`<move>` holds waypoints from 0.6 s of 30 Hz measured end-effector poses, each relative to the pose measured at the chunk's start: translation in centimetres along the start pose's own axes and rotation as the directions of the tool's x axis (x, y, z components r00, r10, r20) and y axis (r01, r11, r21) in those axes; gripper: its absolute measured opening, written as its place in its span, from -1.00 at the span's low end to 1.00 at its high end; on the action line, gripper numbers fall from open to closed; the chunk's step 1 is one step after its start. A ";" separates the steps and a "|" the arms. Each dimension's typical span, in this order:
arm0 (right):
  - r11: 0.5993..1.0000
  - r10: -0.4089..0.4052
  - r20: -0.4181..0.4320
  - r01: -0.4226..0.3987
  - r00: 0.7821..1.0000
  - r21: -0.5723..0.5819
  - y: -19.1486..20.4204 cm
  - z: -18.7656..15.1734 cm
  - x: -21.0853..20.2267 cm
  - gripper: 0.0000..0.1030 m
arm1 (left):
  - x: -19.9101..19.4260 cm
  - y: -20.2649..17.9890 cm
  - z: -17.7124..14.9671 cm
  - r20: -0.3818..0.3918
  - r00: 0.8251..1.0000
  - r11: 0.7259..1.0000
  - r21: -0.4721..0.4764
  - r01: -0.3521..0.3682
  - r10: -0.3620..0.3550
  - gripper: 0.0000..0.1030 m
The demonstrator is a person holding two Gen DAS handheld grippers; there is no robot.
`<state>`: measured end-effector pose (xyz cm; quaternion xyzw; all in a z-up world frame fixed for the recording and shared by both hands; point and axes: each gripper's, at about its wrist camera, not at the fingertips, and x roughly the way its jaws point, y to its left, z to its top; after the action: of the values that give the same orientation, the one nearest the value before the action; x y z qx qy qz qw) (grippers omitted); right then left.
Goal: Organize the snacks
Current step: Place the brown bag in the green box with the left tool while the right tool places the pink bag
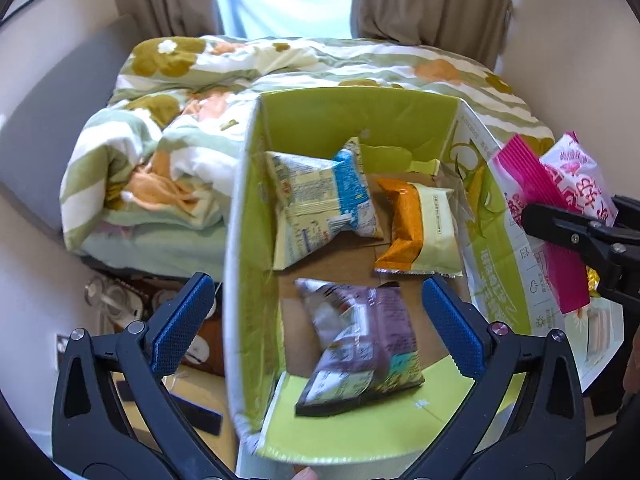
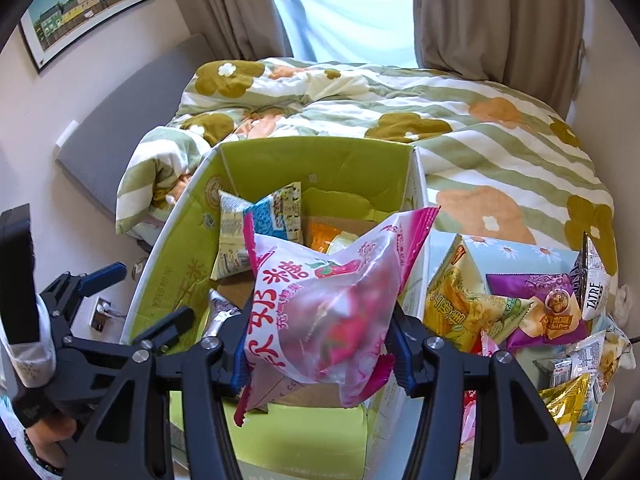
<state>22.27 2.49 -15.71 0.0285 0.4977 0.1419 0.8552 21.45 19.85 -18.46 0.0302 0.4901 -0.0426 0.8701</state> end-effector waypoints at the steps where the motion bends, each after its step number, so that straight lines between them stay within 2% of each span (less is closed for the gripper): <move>1: 1.000 0.006 -0.002 -0.006 1.000 -0.006 0.1 0.0 0.0 0.00 | -0.4 0.2 -0.2 0.004 1.000 1.000 -0.012 -0.006 0.006 0.99; 4: 0.999 0.023 -0.026 -0.024 0.999 -0.032 0.6 0.0 0.3 0.00 | -1.7 1.1 -0.8 0.012 0.999 0.998 -0.049 -0.045 0.046 0.99; 10: 0.995 0.073 -0.088 -0.078 0.993 -0.057 1.9 -0.1 2.1 0.00 | -3.4 2.7 -2.0 0.011 0.997 0.990 -0.117 -0.075 0.077 0.99; 18: 0.995 0.063 -0.120 -0.072 0.991 -0.070 2.8 -1.2 3.6 0.05 | -3.7 2.8 -3.1 0.003 0.996 0.989 -0.121 -0.083 0.084 0.99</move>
<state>22.34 6.01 -18.86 0.0052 0.5402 0.1906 0.8196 17.21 23.11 -16.87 -0.0023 0.4865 0.0236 0.8734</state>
